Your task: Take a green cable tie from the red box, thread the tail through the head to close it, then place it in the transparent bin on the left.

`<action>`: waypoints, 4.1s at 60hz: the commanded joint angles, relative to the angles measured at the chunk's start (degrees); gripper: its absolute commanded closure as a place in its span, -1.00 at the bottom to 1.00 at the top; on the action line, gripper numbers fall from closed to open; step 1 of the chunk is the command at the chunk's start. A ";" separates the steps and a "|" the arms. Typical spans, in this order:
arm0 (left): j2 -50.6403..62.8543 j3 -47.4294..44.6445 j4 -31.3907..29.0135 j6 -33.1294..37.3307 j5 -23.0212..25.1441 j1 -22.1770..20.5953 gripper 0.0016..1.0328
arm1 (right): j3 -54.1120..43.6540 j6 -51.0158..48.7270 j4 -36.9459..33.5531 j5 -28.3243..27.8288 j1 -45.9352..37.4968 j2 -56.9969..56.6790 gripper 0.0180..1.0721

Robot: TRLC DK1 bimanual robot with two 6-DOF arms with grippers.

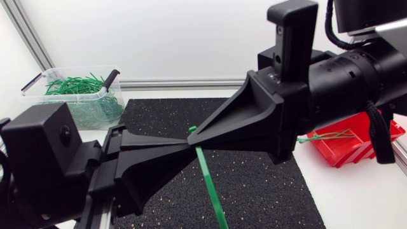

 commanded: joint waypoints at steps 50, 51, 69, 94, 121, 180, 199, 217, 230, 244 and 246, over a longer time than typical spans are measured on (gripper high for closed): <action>1.20 0.32 1.51 4.34 -1.79 0.46 0.92 | -1.73 -1.91 -4.02 1.62 -0.62 -5.87 0.33; 1.20 0.32 1.51 4.43 -1.70 0.55 0.92 | -1.73 -2.17 -4.20 1.62 -0.71 -6.05 0.33; 2.60 -0.12 2.30 11.02 -2.06 2.84 0.92 | 0.12 -12.02 -8.95 0.57 -5.72 -4.91 0.33; 4.19 -1.62 2.12 24.90 -7.24 -1.12 0.92 | 1.00 -31.09 -8.68 -1.63 -10.64 1.51 0.33; 4.80 -5.22 5.73 32.82 -10.32 -2.17 0.92 | 4.77 -39.44 -8.15 -9.36 -11.96 9.24 0.33; 3.92 -6.89 7.66 33.61 -9.79 0.73 0.92 | 5.74 -41.99 -10.18 -8.75 -6.87 11.62 0.70; 2.96 -7.42 7.57 33.43 -9.79 0.38 0.92 | 5.74 -41.99 -10.18 -6.81 -5.63 11.97 0.88; 3.75 -7.24 7.31 33.34 -10.76 -4.28 0.92 | 7.59 -41.02 -9.91 -4.53 -6.60 13.90 0.89; 5.33 -5.83 7.49 33.61 -13.92 -9.29 0.92 | 8.64 -41.02 -9.82 -2.33 -7.92 17.15 0.89; 5.59 -5.75 6.96 33.61 -14.80 -8.41 0.92 | 6.18 -41.64 -10.79 -2.42 -8.36 14.34 0.89; 5.68 -5.57 6.96 33.52 -14.80 -7.36 0.92 | 5.48 -41.99 -10.44 -2.42 -8.53 13.11 0.89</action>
